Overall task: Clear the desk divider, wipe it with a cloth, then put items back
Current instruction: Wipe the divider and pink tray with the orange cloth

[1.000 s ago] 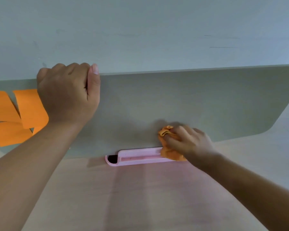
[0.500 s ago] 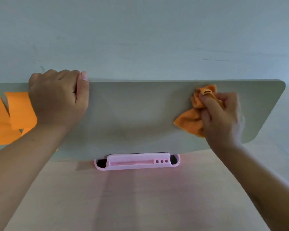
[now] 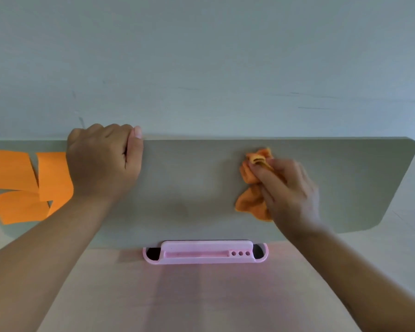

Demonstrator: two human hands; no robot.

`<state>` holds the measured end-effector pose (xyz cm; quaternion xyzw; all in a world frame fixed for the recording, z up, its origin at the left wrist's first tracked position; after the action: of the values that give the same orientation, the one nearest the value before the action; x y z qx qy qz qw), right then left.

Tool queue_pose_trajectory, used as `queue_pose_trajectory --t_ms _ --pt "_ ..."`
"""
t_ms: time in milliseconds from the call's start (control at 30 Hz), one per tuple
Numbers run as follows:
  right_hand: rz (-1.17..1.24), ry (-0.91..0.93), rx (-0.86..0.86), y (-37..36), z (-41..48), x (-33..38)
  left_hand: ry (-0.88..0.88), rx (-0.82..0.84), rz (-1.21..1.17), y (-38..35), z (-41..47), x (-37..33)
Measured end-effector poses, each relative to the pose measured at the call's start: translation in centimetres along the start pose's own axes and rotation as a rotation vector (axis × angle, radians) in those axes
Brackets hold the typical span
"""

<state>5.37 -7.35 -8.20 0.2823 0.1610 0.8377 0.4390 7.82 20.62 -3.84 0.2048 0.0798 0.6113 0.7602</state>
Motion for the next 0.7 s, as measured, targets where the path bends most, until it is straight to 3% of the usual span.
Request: queue_pose_trajectory --t_ms 67,133,200,300,400,467,533,600,633,700 --pt "-0.278 0.323 0.101 -3.8 -6.3 0.9 0.003 -0.008 -0.001 0.1 0.0 0.0" --pt "-0.419 0.431 0.328 -6.7 -11.2 0.0 0.009 -0.009 -0.006 0.1 -0.1 0.1" --pt "-0.399 0.389 0.344 -6.4 -10.0 -0.2 0.011 -0.015 -0.01 0.0 -0.2 0.1" --pt "-0.181 0.136 0.141 -2.9 -1.9 0.3 0.011 -0.005 -0.006 0.0 -0.2 0.2" --pt "-0.222 0.125 -0.086 -1.6 1.0 2.2 0.03 0.019 -0.003 -0.2 -0.3 0.2" --pt "-0.185 0.099 0.037 -4.0 -1.6 2.1 0.019 0.013 -0.025 -0.1 -0.2 0.0" --pt "-0.262 0.306 0.251 -7.9 -7.5 3.0 0.019 0.026 -0.038 -0.2 -0.1 0.0" --pt "-0.398 0.486 0.346 -9.4 -11.1 2.6 0.026 0.024 -0.042 -0.2 -0.1 0.0" --pt "-0.379 0.462 0.347 -9.0 -10.4 2.6 0.027 0.019 -0.041 -0.1 -0.2 0.1" --pt "-0.166 0.221 0.249 -6.3 -5.0 2.9 0.029 0.013 -0.045 -0.1 -0.3 0.1"
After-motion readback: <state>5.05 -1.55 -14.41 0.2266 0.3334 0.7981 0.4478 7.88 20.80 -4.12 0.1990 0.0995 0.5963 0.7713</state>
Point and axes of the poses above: each hand's wrist, its own z-axis towards the middle knuckle, its own y-axis out of the back of the hand, x = y × z, the point moved 10 cm from there along z, towards the middle knuckle, and after that the axes turned 11 degrees about -y, right-handed, at the moved point
